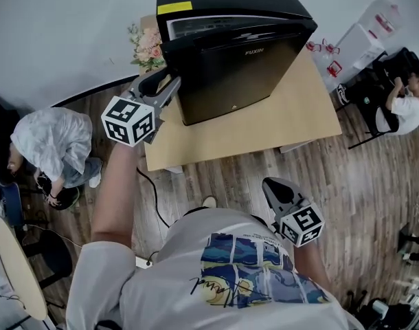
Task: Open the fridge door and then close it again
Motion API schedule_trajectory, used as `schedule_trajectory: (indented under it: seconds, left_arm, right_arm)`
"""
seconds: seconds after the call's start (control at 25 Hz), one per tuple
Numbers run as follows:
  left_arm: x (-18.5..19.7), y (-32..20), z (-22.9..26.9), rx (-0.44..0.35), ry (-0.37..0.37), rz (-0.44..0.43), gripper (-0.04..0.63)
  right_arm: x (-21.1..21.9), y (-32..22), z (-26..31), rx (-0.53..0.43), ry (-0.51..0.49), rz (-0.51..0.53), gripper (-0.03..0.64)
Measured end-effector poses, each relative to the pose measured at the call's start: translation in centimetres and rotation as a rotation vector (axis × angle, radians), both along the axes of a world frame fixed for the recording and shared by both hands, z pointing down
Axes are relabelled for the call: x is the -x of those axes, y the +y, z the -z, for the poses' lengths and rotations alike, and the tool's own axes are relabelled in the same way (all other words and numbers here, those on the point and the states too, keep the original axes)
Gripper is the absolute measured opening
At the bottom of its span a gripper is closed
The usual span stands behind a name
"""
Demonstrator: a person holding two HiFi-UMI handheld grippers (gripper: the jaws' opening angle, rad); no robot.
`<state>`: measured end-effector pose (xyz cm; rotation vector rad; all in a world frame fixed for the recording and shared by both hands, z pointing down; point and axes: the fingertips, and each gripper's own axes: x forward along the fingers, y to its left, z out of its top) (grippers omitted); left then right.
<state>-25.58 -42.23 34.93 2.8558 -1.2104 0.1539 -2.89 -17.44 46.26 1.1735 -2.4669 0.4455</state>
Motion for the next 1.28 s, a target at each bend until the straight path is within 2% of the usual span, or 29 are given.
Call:
schedule_trajectory:
  seconds: [0.2, 0.44, 0.68, 1.04, 1.28]
  left_arm:
    - [0.8, -2.1, -0.2, 0.01, -0.008, -0.002, 0.15]
    - [1.9, -4.9, -0.1, 0.017, -0.014, 0.041, 0.149]
    - [2.6, -7.9, 0.0, 0.038, 0.005, 0.142, 0.111]
    - [2.7, -8.3, -0.1, 0.04, 0.014, 0.178, 0.11]
    - [2.8, -7.8, 0.2, 0.021, 0.01, 0.242, 0.094]
  right_arm:
    - [0.6, -0.8, -0.1, -0.001, -0.005, -0.01, 0.02]
    - [1.0, -1.2, 0.1, 0.001, -0.003, -0.015, 0.02]
    - [0.5, -1.5, -0.1, 0.008, -0.002, -0.031, 0.02]
    - [-0.8, -1.6, -0.3, 0.012, -0.007, -0.054, 0.02]
    - [-1.7, -1.8, 0.2, -0.011, -0.004, -0.049, 0.02]
